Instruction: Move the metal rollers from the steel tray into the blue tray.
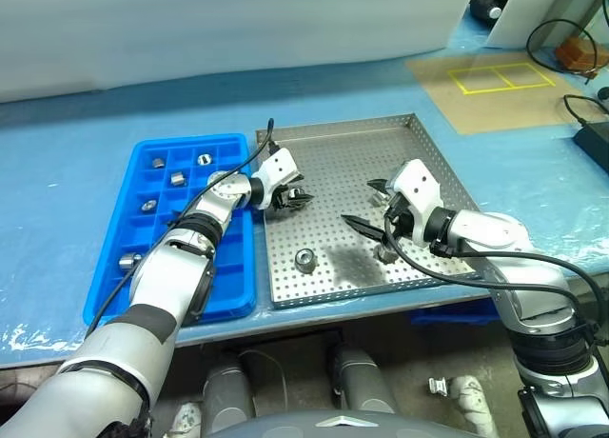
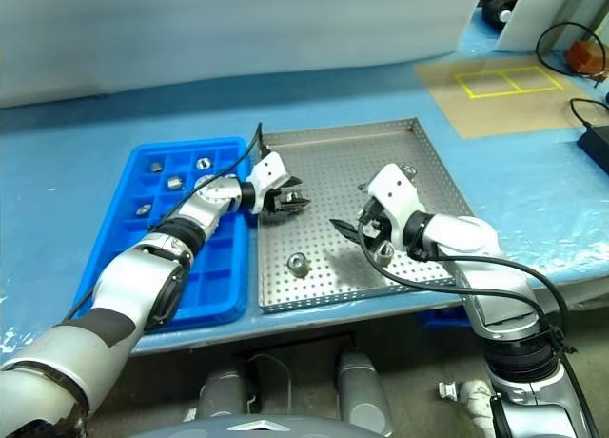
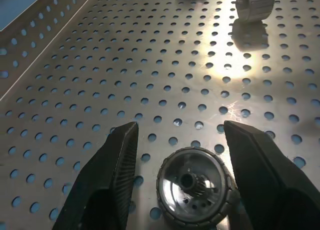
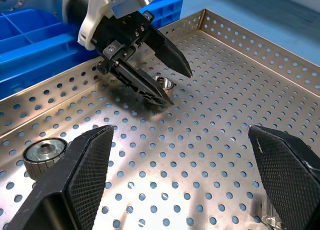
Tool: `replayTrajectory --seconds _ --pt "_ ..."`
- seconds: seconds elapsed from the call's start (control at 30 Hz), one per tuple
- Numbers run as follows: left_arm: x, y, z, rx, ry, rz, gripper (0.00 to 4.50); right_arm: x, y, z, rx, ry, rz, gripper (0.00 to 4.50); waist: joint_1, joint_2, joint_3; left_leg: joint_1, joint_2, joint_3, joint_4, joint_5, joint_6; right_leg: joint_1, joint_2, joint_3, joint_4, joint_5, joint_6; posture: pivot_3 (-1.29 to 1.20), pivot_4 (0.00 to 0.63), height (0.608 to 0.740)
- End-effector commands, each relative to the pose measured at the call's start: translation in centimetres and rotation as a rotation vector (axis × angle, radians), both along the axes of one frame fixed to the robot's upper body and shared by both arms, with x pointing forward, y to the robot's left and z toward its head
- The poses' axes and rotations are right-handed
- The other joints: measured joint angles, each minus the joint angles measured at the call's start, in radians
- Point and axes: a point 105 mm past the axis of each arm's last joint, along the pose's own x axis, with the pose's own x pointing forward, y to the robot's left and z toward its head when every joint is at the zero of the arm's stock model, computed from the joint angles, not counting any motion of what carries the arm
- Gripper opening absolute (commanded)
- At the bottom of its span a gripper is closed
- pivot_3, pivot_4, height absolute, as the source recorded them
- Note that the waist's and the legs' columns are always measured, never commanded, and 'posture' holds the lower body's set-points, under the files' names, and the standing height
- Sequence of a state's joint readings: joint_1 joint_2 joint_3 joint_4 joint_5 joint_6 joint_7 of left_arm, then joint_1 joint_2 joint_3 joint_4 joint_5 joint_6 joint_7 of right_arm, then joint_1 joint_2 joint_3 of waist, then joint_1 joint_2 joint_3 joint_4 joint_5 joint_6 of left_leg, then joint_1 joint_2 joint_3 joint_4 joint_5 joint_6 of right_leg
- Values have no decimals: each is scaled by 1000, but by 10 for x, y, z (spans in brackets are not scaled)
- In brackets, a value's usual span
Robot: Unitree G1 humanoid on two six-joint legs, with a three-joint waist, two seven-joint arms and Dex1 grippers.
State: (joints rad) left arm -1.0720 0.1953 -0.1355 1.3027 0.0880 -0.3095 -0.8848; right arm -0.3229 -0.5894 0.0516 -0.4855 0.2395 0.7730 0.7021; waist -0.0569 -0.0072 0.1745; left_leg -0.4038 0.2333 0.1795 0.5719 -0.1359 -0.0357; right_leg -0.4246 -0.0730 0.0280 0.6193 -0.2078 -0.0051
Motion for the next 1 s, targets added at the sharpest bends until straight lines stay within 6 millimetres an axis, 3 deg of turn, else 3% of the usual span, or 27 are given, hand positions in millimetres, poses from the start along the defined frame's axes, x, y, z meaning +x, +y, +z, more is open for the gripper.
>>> replayTrajectory --seconds 0.03,0.4,0.6,0.7,0.8,1.0 --pt "-2 5 -11 37 33 9 2847 0 3 12 -6 -53 27 4459 -4 0 0 0 0 0 0 0 0 0 0 0 0 0 0 -577 150 740" --pt "-8 19 -30 112 111 6 2847 3 5 12 -9 -57 36 4459 -15 1 0 0 0 0 -1 -1 1 1 0 0 -2 0 0 -565 150 740" --pt "-8 25 -34 149 126 14 1353 5 6 12 -9 -61 37 4459 -19 1 -1 1 0 0 -1 -1 1 1 0 0 -2 0 0 -557 150 740" --pt "-11 27 -34 154 142 -7 1353 6 7 12 -11 -62 39 4459 -19 1 -1 1 0 0 -1 -1 1 1 0 0 -2 0 0 -554 150 740" --pt "-12 28 -34 153 154 -18 918 7 8 12 -12 -63 40 4459 -20 1 -1 2 0 0 -1 -1 1 1 0 0 -2 0 0 -552 150 740" --pt "-13 26 -32 152 138 -41 918 8 9 11 -16 -65 44 4459 -20 1 -1 1 0 0 -2 -1 1 1 0 0 -4 0 0 -547 150 740"
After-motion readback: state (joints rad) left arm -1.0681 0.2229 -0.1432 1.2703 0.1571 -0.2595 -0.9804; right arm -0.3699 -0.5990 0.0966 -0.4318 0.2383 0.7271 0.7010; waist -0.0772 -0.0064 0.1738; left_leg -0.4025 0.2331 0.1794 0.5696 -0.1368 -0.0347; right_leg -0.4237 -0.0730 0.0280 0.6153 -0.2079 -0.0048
